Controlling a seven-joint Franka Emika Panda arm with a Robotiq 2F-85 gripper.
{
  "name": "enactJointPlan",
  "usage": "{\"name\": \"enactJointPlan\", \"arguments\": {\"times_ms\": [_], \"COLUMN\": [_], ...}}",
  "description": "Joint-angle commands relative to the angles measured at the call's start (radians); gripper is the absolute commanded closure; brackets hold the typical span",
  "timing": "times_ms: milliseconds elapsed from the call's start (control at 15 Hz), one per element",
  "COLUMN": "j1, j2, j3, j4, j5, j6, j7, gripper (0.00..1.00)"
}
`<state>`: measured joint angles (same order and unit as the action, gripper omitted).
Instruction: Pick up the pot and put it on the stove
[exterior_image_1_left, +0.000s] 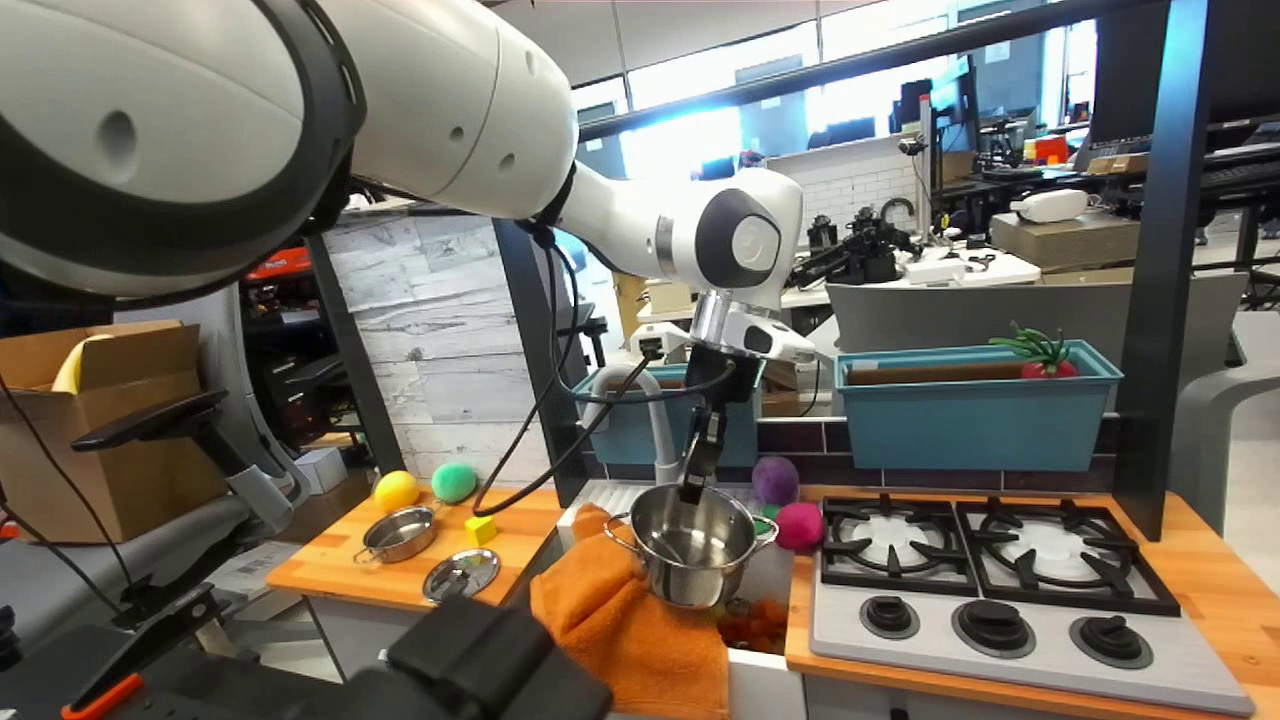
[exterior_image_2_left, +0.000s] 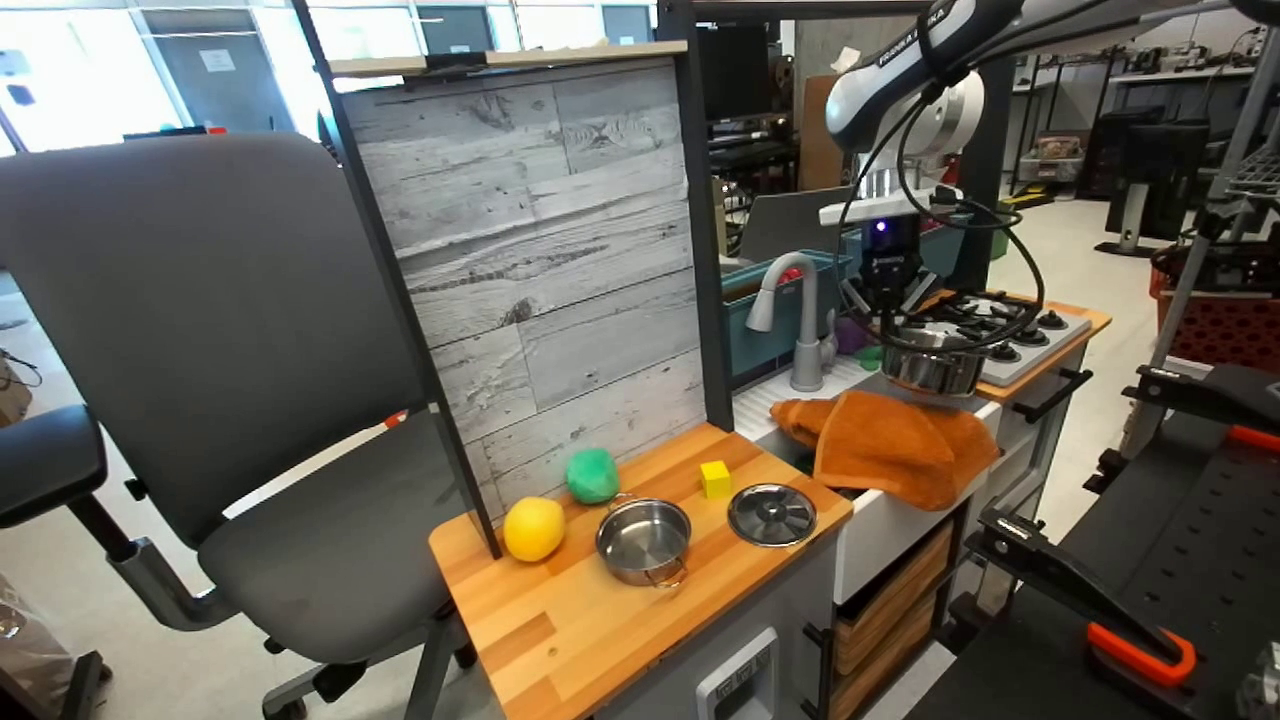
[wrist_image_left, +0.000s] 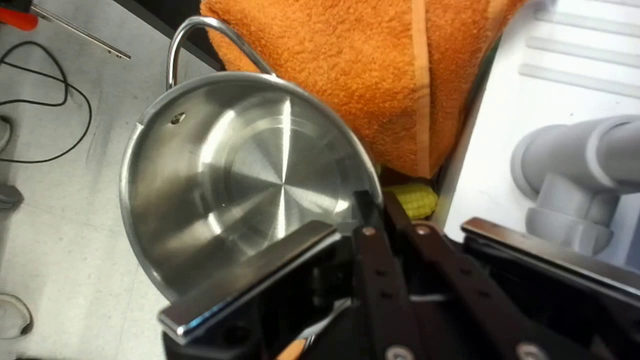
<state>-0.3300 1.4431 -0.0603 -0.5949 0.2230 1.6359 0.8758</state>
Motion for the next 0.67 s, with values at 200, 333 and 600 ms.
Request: {"name": "enactJointPlan", "arguments": {"times_ms": [200,333,600], "j1": [-0.075,-0.092,-0.102], "j2": [-0.01,-0.007,0.008], "j3": [0.002,-0.002,-0.017], "j4": [0.049,0.056,0.069], "j5": [0.057,0.068,0.069], "j6": [0.109,0.165,0.255], "j7": [0.191,0.265,0.456], "gripper": [0.98,0.98,0.98]}}
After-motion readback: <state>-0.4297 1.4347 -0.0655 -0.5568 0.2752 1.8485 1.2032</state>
